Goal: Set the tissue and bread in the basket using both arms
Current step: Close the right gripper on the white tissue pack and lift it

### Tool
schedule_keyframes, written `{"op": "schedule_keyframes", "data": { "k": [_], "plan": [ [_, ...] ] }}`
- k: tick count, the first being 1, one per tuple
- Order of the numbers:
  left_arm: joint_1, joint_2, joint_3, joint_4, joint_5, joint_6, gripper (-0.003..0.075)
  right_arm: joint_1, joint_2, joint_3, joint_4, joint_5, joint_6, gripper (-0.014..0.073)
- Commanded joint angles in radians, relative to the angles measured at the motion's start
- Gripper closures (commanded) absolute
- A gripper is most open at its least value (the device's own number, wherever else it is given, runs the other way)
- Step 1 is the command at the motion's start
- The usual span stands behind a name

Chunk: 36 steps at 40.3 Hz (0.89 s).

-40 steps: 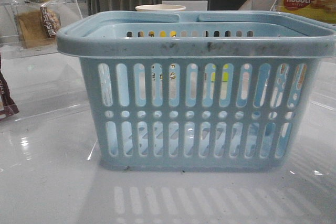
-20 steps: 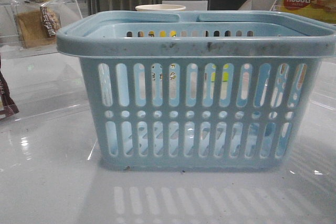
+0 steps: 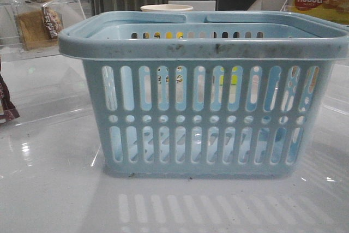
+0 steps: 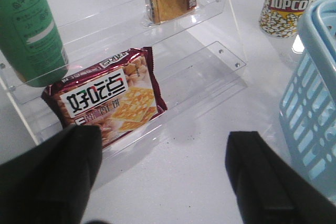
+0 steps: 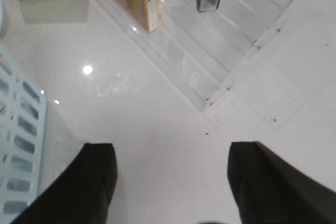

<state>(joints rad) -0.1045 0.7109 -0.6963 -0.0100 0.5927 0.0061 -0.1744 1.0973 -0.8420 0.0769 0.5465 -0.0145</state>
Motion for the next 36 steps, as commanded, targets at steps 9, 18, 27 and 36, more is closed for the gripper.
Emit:
{"op": "schedule_keyframes", "data": {
  "k": [9, 18, 27, 36],
  "plan": [
    [-0.133, 0.001, -0.031, -0.038, -0.087, 0.038, 0.0193, -0.027, 0.22, -0.263, -0.001, -0.051, 0.004, 0.005],
    [-0.14, 0.001, -0.031, -0.038, -0.085, 0.038, 0.0193, -0.027, 0.401, -0.427, -0.008, -0.016, 0.003, 0.005],
    [-0.14, 0.001, -0.031, -0.038, -0.085, 0.038, 0.0193, -0.027, 0.554, -0.56, -0.034, -0.001, 0.003, 0.005],
    [-0.14, 0.001, -0.031, -0.038, -0.085, 0.038, 0.0193, -0.027, 0.659, -0.652, -0.09, 0.002, 0.003, 0.0051]
  ]
}}
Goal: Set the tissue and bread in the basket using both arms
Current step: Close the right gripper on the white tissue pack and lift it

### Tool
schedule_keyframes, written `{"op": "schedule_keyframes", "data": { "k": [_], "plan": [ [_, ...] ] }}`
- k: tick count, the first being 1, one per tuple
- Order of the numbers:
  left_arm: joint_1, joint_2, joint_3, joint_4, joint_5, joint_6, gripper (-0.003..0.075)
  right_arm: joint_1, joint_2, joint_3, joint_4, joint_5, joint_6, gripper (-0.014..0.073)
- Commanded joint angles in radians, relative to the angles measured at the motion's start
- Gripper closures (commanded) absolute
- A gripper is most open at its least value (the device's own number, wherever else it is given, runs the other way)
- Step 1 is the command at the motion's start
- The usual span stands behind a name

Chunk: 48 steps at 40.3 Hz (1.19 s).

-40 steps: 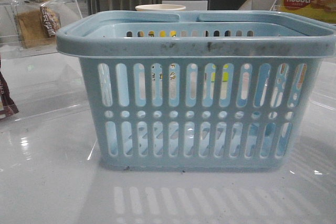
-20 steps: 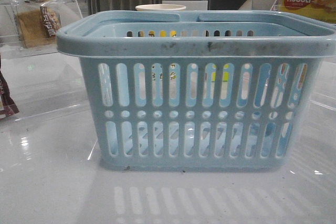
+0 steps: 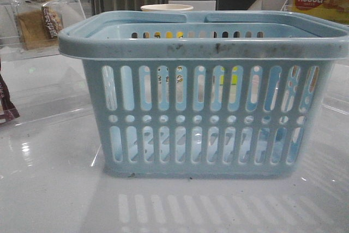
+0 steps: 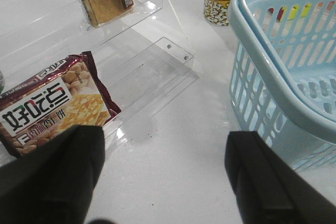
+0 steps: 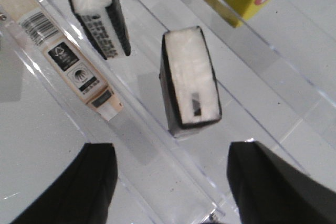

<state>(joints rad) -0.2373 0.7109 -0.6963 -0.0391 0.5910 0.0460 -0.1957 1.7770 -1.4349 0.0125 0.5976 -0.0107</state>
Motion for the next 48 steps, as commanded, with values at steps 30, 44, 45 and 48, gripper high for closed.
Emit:
{"op": "schedule_keyframes", "data": {
  "k": [30, 44, 45, 48],
  "plan": [
    [-0.007, 0.001, -0.031, -0.009, -0.084, -0.002, 0.0193, -0.005, 0.027, -0.095, -0.036, -0.123, -0.001, 0.0388],
    [-0.007, 0.001, -0.031, -0.009, -0.084, -0.002, 0.0193, 0.024, -0.191, -0.095, 0.013, -0.036, -0.001, 0.0388],
    [-0.007, 0.001, -0.031, -0.009, -0.084, -0.002, 0.0193, 0.034, -0.213, -0.095, 0.013, -0.028, -0.002, 0.0388],
    [-0.007, 0.001, -0.031, -0.009, -0.084, -0.002, 0.0193, 0.065, -0.265, -0.094, 0.013, 0.0, -0.002, 0.0388]
  ]
}}
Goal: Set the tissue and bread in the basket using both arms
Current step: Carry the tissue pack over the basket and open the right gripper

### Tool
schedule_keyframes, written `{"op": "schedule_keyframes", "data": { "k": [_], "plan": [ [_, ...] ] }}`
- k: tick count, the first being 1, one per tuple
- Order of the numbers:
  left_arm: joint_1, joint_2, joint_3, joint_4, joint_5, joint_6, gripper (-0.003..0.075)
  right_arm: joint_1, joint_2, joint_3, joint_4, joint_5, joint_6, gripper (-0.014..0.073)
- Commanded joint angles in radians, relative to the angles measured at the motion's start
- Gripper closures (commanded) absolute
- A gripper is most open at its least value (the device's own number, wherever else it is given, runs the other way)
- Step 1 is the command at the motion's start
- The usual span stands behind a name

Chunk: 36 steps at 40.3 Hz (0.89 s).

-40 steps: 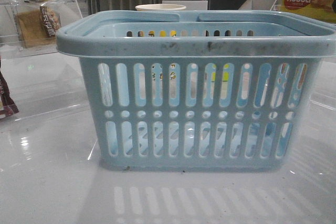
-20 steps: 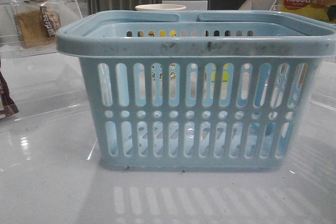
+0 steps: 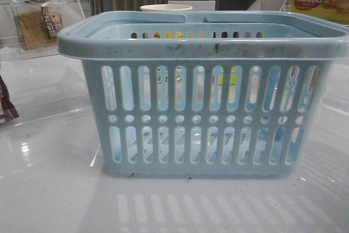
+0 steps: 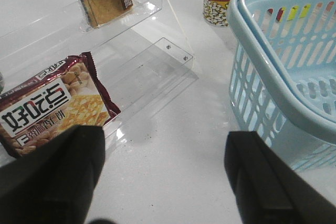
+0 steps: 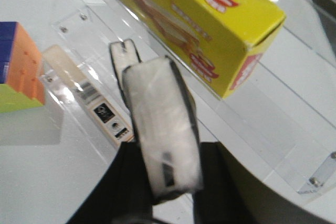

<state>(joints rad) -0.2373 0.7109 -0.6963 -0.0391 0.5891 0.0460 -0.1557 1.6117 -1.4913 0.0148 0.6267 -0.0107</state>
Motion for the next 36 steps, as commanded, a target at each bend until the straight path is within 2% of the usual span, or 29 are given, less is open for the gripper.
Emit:
{"op": "schedule_keyframes", "data": {
  "k": [1, 10, 23, 28, 36],
  "plan": [
    [-0.007, 0.001, -0.031, -0.009, -0.082, -0.002, 0.0193, 0.04, -0.119, -0.036, 0.011, -0.021, -0.002, 0.0388],
    [-0.007, 0.001, -0.031, -0.009, -0.082, -0.002, 0.0193, 0.202, -0.233, 0.028, 0.026, -0.004, -0.002, 0.0388],
    [-0.007, 0.001, -0.031, -0.009, -0.082, -0.002, 0.0193, 0.539, -0.23, 0.21, 0.052, -0.067, -0.002, 0.0388],
    [-0.007, 0.001, -0.031, -0.009, -0.082, -0.002, 0.0193, 0.601, -0.198, 0.264, 0.079, -0.132, -0.002, 0.0388],
    [-0.007, 0.001, -0.031, -0.009, -0.082, -0.002, 0.0193, 0.617, -0.136, 0.277, 0.147, -0.166, -0.002, 0.0384]
  ]
}}
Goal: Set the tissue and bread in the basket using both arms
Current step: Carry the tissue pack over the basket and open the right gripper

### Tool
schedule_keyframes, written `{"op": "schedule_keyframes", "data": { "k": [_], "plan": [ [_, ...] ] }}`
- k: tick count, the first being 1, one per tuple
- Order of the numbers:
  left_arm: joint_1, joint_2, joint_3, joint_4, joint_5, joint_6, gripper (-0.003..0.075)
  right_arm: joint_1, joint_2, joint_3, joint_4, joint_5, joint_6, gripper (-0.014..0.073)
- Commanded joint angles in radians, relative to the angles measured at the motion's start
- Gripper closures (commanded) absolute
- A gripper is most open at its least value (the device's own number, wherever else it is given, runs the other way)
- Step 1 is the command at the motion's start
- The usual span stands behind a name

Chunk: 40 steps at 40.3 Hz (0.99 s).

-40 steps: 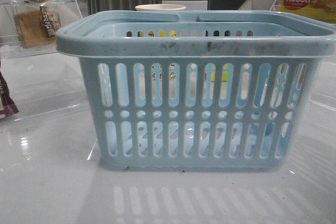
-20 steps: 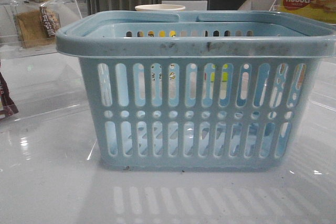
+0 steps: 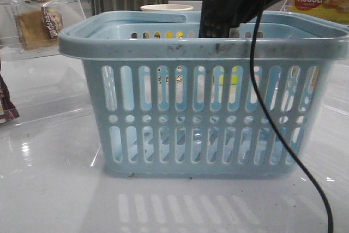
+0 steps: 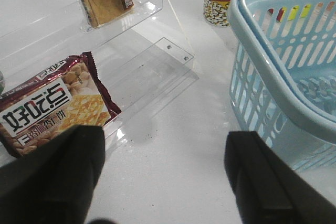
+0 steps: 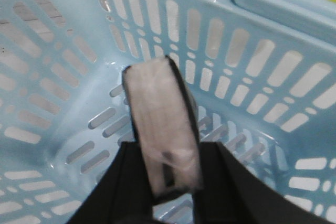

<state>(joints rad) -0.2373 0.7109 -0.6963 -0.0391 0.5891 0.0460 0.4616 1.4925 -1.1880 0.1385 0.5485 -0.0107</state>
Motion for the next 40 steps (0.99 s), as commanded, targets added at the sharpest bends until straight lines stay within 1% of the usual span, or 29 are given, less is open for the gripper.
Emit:
{"op": "schedule_keyframes", "data": {
  "k": [1, 2, 4, 5, 9, 11, 13, 20, 25, 32, 40],
  "plan": [
    [-0.007, 0.001, -0.031, -0.009, -0.082, -0.002, 0.0193, 0.0, -0.01, -0.026, 0.024, -0.092, -0.002, 0.0383],
    [-0.007, 0.001, -0.031, -0.009, -0.082, -0.002, 0.0193, 0.0, -0.005, -0.026, 0.024, -0.094, -0.002, 0.0379],
    [-0.007, 0.001, -0.031, -0.009, -0.082, -0.002, 0.0193, 0.0, 0.0, -0.026, 0.024, -0.099, -0.002, 0.0344],
    [-0.007, 0.001, -0.031, -0.009, -0.082, -0.002, 0.0193, 0.0, 0.001, -0.026, 0.024, -0.099, -0.002, 0.0318],
    [-0.007, 0.001, -0.031, -0.009, -0.082, -0.002, 0.0193, 0.0, 0.001, -0.026, 0.024, -0.099, -0.002, 0.0165],
    [-0.007, 0.001, -0.031, -0.009, -0.082, -0.002, 0.0193, 0.0, 0.001, -0.026, 0.024, -0.099, -0.002, 0.0108],
    [-0.007, 0.001, -0.031, -0.009, -0.082, -0.002, 0.0193, 0.0, 0.0, -0.026, 0.023, -0.099, -0.002, 0.0081],
    [-0.007, 0.001, -0.031, -0.009, -0.082, -0.002, 0.0193, 0.0, -0.036, -0.026, 0.017, -0.086, -0.006, 0.0083],
    [-0.007, 0.001, -0.031, -0.009, -0.082, -0.002, 0.0193, 0.001, -0.108, -0.022, 0.017, -0.053, -0.05, 0.0083],
    [-0.007, 0.001, -0.031, -0.009, -0.082, -0.002, 0.0193, 0.002, -0.264, 0.026, 0.017, 0.004, -0.091, 0.0083],
    [-0.007, 0.001, -0.031, -0.009, -0.082, -0.002, 0.0193, 0.002, -0.468, 0.146, 0.017, 0.034, -0.135, 0.0083]
  ]
}}
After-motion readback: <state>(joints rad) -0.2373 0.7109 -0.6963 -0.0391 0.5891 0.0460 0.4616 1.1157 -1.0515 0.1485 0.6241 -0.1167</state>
